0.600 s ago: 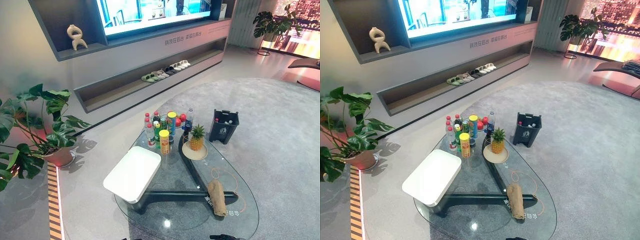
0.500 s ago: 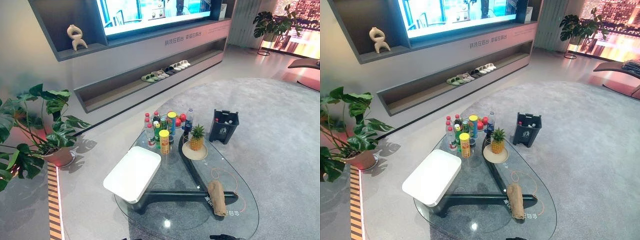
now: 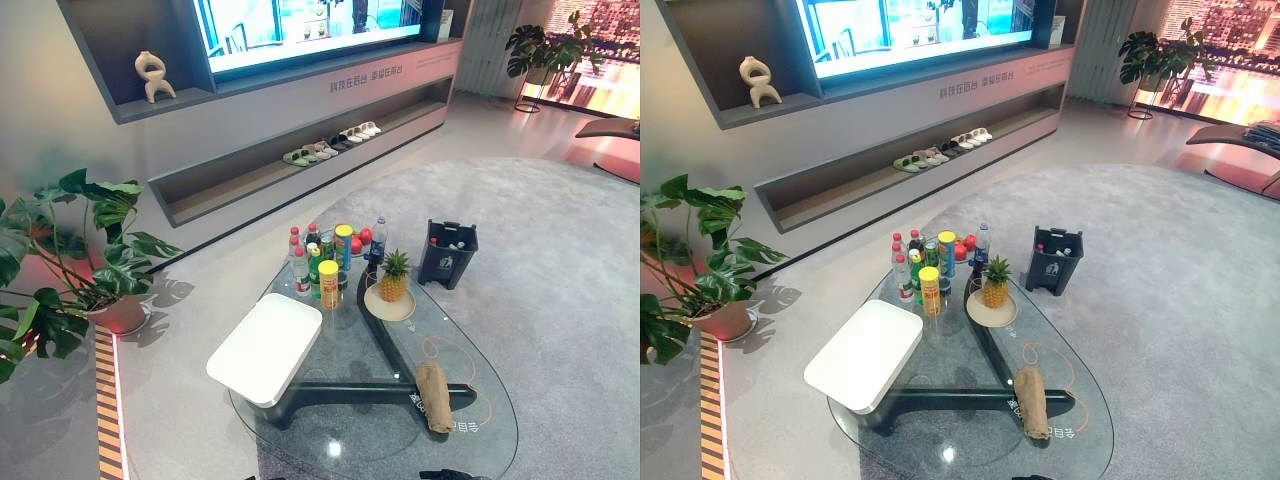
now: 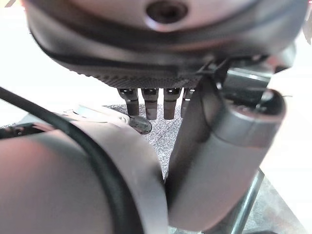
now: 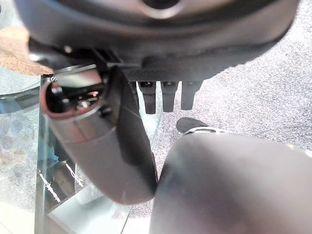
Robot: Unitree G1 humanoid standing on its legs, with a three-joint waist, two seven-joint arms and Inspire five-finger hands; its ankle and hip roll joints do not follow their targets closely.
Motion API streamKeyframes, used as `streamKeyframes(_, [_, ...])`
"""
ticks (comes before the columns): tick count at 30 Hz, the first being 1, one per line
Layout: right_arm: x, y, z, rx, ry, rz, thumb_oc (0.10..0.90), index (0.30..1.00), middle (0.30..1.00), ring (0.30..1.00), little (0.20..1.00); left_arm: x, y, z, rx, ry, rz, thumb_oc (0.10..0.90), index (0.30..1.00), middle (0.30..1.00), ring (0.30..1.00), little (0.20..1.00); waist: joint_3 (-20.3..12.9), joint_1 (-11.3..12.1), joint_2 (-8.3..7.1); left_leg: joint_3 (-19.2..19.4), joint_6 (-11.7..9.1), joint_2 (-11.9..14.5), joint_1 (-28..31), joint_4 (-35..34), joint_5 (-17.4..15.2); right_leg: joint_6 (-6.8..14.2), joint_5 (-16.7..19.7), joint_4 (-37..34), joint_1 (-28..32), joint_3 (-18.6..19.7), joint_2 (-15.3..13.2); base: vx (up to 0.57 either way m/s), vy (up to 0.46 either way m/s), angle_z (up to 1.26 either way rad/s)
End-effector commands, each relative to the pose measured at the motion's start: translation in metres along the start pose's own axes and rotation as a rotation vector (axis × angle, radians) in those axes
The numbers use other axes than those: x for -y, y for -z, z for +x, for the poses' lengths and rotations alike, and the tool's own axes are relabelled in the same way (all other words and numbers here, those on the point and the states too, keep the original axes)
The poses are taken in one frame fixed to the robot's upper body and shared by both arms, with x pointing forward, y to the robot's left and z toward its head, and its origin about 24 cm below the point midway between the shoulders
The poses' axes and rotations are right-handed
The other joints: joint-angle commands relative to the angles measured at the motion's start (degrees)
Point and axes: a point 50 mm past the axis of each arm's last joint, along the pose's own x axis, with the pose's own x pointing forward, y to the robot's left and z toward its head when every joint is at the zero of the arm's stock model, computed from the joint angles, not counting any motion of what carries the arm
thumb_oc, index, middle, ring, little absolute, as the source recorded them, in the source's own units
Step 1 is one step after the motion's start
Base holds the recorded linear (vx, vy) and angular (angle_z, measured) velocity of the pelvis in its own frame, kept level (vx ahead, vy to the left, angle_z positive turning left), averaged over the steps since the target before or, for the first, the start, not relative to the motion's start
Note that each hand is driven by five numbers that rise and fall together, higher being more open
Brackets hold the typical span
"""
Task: Wipe the table with a cloth and put it in the basket.
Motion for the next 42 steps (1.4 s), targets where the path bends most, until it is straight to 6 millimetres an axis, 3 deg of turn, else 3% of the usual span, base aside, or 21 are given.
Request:
streamKeyframes(1, [0.0, 0.01, 0.001, -0.078, 0.026, -0.081, 0.8, 0.9, 0.9, 0.9, 0.9, 0.018, -0.009, 0.003, 0.015, 0.034, 0.052, 0.8, 0.9, 0.9, 0.9, 0.9, 1.4, 1.0, -1.51, 2.0, 1.9, -3.8, 2.7, 1.2, -7.6, 2.3, 1.7, 0.4, -3.5, 3.2, -0.7, 0.0, 0.0, 0.0])
streamKeyframes(19, [0.007, -0.033, -0.004, 0.19, 0.163, -0.091, 0.8, 0.9, 0.9, 0.9, 0.9, 0.023, -0.022, 0.002, 0.055, 0.055, 0.041, 0.8, 0.9, 0.9, 0.9, 0.9, 4.9, 0.3, -1.88, 3.2, 2.1, -3.2, -0.6, 3.9, -7.8, 2.4, 1.7, 3.0, -7.0, 3.9, -1.0, 0.0, -0.003, -0.01])
streamKeyframes(21, [0.008, -0.048, -0.007, 0.269, 0.184, -0.101, 0.8, 0.9, 0.9, 0.9, 0.9, 0.024, -0.025, 0.002, 0.068, 0.066, 0.038, 0.8, 0.9, 0.9, 0.9, 0.9, 5.9, 0.0, -2.04, 3.5, 2.2, -3.3, -2.7, 6.3, -8.2, 2.2, 1.5, 4.3, -8.7, 4.2, -1.1, -0.09, -0.024, -0.06])
streamKeyframes(25, [0.011, -0.091, -0.022, 0.454, 0.234, -0.09, 0.8, 0.9, 0.9, 0.9, 0.9, 0.031, -0.041, 0.0, 0.128, 0.09, 0.052, 0.8, 0.9, 0.9, 0.9, 0.9, 9.1, -0.5, -2.06, 3.5, 2.3, -3.5, -7.0, 10.3, -8.6, 1.5, 1.4, 6.7, -12.2, 4.4, -1.0, -0.16, -0.006, -0.06])
streamKeyframes(31, [0.014, -0.119, -0.042, 0.638, 0.31, -0.081, 0.8, 0.9, 0.9, 0.9, 0.9, 0.029, -0.036, -0.001, 0.146, 0.095, 0.021, 0.8, 0.9, 0.9, 0.9, 0.9, 10.7, -1.7, -1.67, 4.1, 2.5, -4.2, -7.9, 10.6, -8.9, 1.5, 1.2, 6.9, -13.5, 5.1, -0.7, -0.01, 0.002, 0.0])
streamKeyframes(42, [0.024, -0.178, -0.102, 0.996, 0.446, 0.011, 0.8, 0.9, 0.9, 0.9, 0.9, 0.03, -0.053, -0.004, 0.233, 0.118, 0.001, 0.8, 0.9, 0.9, 0.9, 0.9, 17.0, -3.7, -1.5, 5.7, 2.6, -4.5, -14.4, 13.4, -8.7, 1.4, 1.4, 10.1, -20.4, 5.8, -0.7, -0.06, 0.016, -0.01])
